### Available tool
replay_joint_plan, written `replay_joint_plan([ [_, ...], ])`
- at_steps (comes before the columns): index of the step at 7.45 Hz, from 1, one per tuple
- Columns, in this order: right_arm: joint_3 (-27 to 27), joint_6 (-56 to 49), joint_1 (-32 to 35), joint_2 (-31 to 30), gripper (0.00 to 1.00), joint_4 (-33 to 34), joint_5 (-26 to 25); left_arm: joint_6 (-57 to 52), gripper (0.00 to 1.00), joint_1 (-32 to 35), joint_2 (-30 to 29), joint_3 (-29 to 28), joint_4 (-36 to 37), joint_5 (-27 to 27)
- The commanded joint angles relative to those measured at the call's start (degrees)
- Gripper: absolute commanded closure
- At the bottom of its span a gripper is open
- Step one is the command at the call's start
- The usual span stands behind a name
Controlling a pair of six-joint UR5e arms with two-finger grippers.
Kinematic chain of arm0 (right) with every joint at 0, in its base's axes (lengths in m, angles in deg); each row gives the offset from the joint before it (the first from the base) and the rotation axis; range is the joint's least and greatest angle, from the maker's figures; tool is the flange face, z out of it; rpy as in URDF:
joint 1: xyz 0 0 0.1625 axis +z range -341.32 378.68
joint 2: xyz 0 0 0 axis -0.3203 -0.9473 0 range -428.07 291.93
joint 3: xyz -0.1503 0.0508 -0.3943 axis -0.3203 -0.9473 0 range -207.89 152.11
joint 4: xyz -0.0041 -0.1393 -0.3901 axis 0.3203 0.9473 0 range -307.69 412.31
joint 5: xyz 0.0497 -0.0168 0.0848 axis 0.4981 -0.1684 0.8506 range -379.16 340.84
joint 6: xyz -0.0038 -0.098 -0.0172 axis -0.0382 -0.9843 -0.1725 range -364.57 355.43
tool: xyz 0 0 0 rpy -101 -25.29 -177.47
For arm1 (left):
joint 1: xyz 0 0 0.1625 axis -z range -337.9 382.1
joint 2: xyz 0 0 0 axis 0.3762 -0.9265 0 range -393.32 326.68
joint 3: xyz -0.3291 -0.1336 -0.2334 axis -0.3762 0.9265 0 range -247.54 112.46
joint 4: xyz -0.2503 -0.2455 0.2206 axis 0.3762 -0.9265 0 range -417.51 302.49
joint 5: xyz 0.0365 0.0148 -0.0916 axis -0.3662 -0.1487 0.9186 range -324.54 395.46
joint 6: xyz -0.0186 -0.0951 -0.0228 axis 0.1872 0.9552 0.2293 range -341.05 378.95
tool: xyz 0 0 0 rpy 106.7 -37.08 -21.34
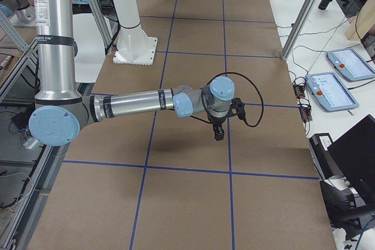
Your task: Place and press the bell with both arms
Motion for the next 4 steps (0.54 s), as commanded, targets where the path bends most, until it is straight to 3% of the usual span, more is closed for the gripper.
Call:
replay_joint_plan([
  [1,0.07,0.0,-0.05,-0.03,0.0,0.0,0.03,-0.02,0.0,-1.02,-0.53,-0.5,-0.02,1.11],
  [4,0.07,0.0,-0.23,0.06,0.0,0.0,0.03,-0.1,0.0,-1.64,-0.79,-2.26,-0.02,0.94],
])
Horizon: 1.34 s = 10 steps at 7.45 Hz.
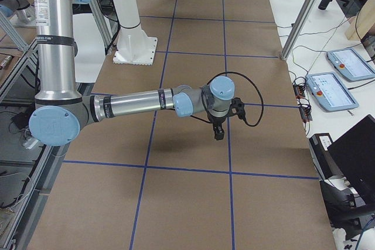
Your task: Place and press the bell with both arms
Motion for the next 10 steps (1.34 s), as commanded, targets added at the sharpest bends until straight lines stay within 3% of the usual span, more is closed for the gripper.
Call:
replay_joint_plan([
  [1,0.0,0.0,-0.17,-0.07,0.0,0.0,0.0,-0.03,0.0,-0.25,-0.21,-0.93,-0.03,-0.11],
  [4,0.09,0.0,-0.26,-0.07,0.0,0.0,0.09,0.23,0.01,-0.69,-0.39,-1.02,-0.03,-0.03],
  [6,0.09,0.0,-0.34,-0.07,0.0,0.0,0.18,0.32,0.08,-0.96,-0.39,-1.11,-0.03,0.06],
  [7,0.09,0.0,-0.26,-0.07,0.0,0.0,0.18,0.32,0.18,-0.96,-0.39,-1.2,-0.03,0.06],
  [8,0.09,0.09,-0.26,-0.07,0.0,0.0,0.18,0.41,0.37,-0.96,-0.39,-1.2,-0.03,0.15],
  [10,0.09,0.0,-0.34,-0.07,0.0,0.0,0.26,0.41,0.62,-1.05,-0.39,-1.29,-0.03,0.15],
])
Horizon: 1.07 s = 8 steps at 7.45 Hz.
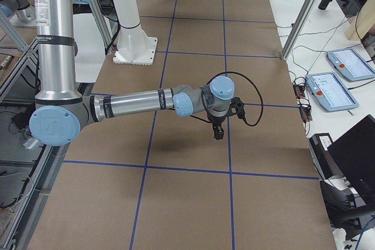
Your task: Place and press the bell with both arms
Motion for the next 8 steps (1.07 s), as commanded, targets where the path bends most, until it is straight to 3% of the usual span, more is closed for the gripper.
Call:
replay_joint_plan([
  [1,0.26,-0.02,-0.04,0.0,0.0,0.0,0.15,-0.21,0.74,-0.07,0.0,0.13,-0.09,0.14],
  [2,0.52,-0.02,0.05,0.0,0.0,0.09,0.15,-0.21,0.83,-0.07,-0.26,0.3,-0.09,2.49],
  [4,1.32,0.07,0.05,-0.87,0.0,0.09,0.15,-0.13,0.87,-0.24,0.0,4.93,0.78,4.62],
  [6,1.32,0.07,-0.04,-1.49,0.0,0.09,0.33,-0.13,0.87,-1.29,-1.83,16.76,16.34,5.68],
  [7,1.4,0.07,0.05,-2.1,0.0,0.0,0.68,-0.21,0.87,-1.47,-6.81,22.4,27.75,5.16],
  [8,1.41,0.07,-0.03,-2.45,0.0,0.0,0.94,-0.21,0.87,-1.39,-14.86,22.71,35.08,4.89],
])
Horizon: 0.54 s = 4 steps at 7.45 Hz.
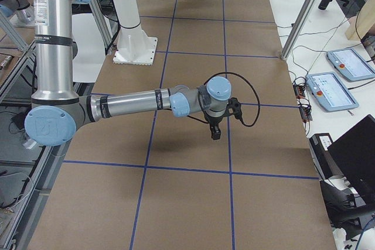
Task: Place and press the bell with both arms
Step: 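Carry the blue bell with the left gripper toward the table center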
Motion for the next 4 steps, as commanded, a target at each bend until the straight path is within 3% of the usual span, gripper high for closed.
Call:
replay_joint_plan([
  [1,-0.04,0.0,-0.03,-0.65,0.0,-0.04,0.27,0.49,0.86,-0.21,-15.55,3.56,16.46,-0.33],
  [3,0.31,-0.09,0.05,-0.65,0.0,-0.04,-0.44,1.28,0.86,-0.3,-28.75,3.65,26.32,-0.42],
  [4,0.31,-0.09,0.05,-0.56,0.0,-0.04,-0.53,6.33,0.86,-1.25,-34.29,3.56,26.8,-0.42],
])
